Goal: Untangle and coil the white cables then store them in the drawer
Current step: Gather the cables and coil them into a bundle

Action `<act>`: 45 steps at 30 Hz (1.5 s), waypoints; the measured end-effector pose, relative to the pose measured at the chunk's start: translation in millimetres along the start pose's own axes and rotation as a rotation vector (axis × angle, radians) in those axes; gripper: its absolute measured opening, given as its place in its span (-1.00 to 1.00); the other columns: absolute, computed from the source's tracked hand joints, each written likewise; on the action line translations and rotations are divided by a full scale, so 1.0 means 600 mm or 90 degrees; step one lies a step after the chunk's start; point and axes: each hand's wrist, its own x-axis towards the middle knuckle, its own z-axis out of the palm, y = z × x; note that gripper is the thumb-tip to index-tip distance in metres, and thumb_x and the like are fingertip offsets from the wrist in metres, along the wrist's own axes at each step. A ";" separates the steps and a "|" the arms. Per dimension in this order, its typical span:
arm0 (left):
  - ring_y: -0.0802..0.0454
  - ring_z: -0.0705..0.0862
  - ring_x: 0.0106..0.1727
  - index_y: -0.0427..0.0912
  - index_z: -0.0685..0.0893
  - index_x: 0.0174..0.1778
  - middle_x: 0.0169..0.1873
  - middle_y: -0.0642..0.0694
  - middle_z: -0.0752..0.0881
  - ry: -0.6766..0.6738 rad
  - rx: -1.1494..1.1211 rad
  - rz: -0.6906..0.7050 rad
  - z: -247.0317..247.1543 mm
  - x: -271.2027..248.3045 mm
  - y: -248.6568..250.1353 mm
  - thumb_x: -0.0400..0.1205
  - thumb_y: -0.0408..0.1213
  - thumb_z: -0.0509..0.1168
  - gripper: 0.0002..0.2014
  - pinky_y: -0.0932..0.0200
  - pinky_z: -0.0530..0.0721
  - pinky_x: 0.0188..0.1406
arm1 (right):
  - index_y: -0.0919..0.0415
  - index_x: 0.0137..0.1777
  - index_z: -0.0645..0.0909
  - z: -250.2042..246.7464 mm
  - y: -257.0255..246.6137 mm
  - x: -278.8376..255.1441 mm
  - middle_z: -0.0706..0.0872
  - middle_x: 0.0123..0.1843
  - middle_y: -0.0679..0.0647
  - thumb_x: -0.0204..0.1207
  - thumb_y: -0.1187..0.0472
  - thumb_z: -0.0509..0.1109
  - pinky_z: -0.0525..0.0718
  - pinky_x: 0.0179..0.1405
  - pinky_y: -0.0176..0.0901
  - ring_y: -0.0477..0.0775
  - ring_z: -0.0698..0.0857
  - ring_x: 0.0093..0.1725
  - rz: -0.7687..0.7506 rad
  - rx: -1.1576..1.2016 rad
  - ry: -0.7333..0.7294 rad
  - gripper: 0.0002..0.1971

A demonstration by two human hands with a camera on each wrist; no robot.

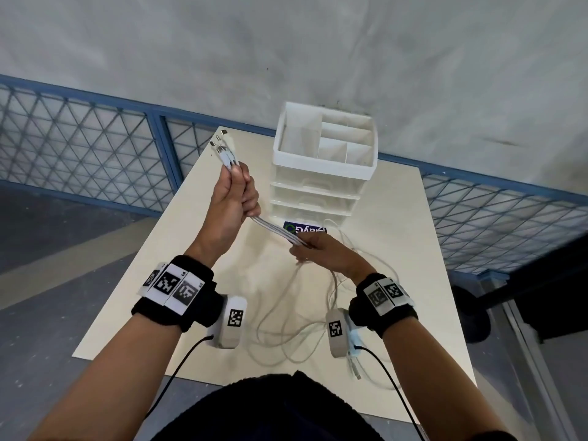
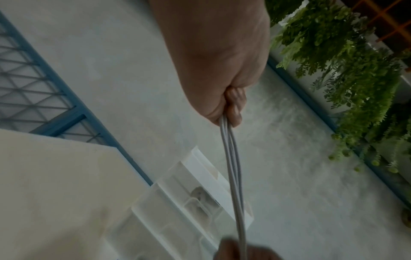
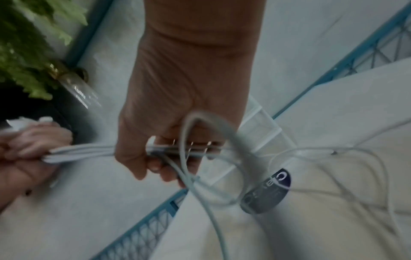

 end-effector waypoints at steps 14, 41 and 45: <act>0.12 0.20 -0.55 -0.05 0.63 -0.17 -0.60 0.05 0.24 -0.119 0.573 -0.080 -0.005 -0.022 -0.022 0.29 0.01 0.58 -0.65 0.20 0.13 -0.51 | 0.26 -0.29 0.51 -0.060 -0.013 0.003 0.59 -0.46 0.06 0.56 0.32 0.31 0.50 -0.42 -0.46 -0.22 0.58 -0.52 -0.013 -0.118 0.085 -0.82; 0.30 0.46 -0.64 -0.10 0.61 -0.30 -0.57 -0.04 0.45 0.123 0.645 0.043 -0.061 0.049 0.072 0.65 -0.12 0.25 -0.77 0.44 0.33 -0.56 | 0.06 -0.33 0.61 -0.135 0.141 -0.105 0.56 -0.41 0.09 0.59 0.05 0.31 0.40 -0.22 -0.11 0.07 0.49 -0.35 0.175 -0.114 0.355 -0.74; 0.19 0.45 -0.53 -0.13 0.62 -0.26 -0.53 0.04 0.50 0.074 0.683 0.073 -0.040 0.047 0.076 0.65 -0.16 0.24 -0.80 0.34 0.38 -0.44 | 0.11 -0.19 0.61 -0.129 0.150 -0.114 0.59 -0.40 -0.04 0.43 0.01 0.49 0.50 -0.30 -0.26 0.00 0.57 -0.35 0.264 -0.108 0.227 -0.80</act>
